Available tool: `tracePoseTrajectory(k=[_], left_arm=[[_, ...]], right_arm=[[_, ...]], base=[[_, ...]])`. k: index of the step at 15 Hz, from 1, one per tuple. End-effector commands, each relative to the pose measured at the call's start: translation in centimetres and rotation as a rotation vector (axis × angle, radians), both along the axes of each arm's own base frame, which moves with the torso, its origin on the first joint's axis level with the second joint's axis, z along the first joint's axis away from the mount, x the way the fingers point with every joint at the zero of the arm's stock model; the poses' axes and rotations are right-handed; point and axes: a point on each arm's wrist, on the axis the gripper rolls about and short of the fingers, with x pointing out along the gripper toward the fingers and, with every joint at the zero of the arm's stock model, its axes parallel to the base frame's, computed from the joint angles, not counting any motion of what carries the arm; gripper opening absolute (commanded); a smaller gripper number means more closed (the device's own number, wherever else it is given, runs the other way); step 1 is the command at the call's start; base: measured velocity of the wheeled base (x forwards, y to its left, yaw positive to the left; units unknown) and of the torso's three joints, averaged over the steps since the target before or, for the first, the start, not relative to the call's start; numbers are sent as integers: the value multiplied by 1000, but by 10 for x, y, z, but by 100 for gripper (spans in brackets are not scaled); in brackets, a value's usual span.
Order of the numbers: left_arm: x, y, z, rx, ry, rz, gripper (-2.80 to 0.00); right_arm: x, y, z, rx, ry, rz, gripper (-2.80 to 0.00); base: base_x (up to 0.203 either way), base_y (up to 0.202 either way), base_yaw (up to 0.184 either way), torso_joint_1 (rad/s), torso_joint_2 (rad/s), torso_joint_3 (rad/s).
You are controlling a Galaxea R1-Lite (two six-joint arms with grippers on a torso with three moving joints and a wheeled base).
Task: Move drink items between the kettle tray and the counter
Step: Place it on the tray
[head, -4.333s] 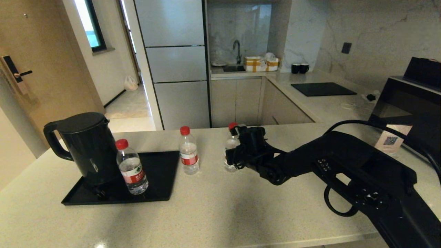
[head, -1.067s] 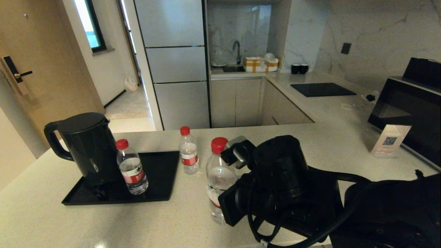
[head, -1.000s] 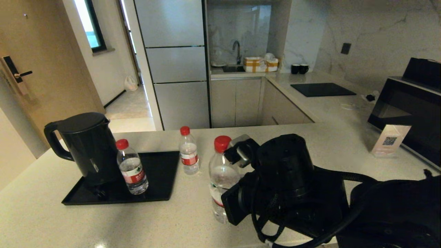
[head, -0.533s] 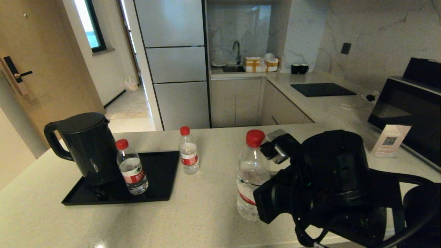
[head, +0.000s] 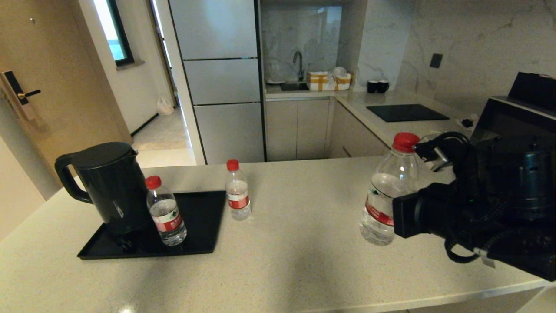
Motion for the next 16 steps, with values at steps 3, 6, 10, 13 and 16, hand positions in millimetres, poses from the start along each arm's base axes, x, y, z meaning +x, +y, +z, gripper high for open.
tracePoseTrajectory(k=[3,6,10,13,16], left_arm=[[0,0,0,0,-1,0,-280],[0,0,0,0,-1,0,-280],[0,0,0,0,0,0,-280],[0,0,0,1,0,0,-280],[0,0,0,2,-1,0,-280]], right_arm=[[-38,-44,18,24,-86,-187,-280],[-77,-91,34,-32,-127,-417,-280],[-159,-147,43,-179,-213,-869,-280],[-231,-161,23,-236,-337,-1125,-280],[-264,-158,-9,-226,-406,-1095,-280]], base=[[0,0,0,0,0,0],[0,0,0,0,0,0],[0,0,0,0,0,0],[0,0,0,0,0,0],[0,0,0,0,0,0]])
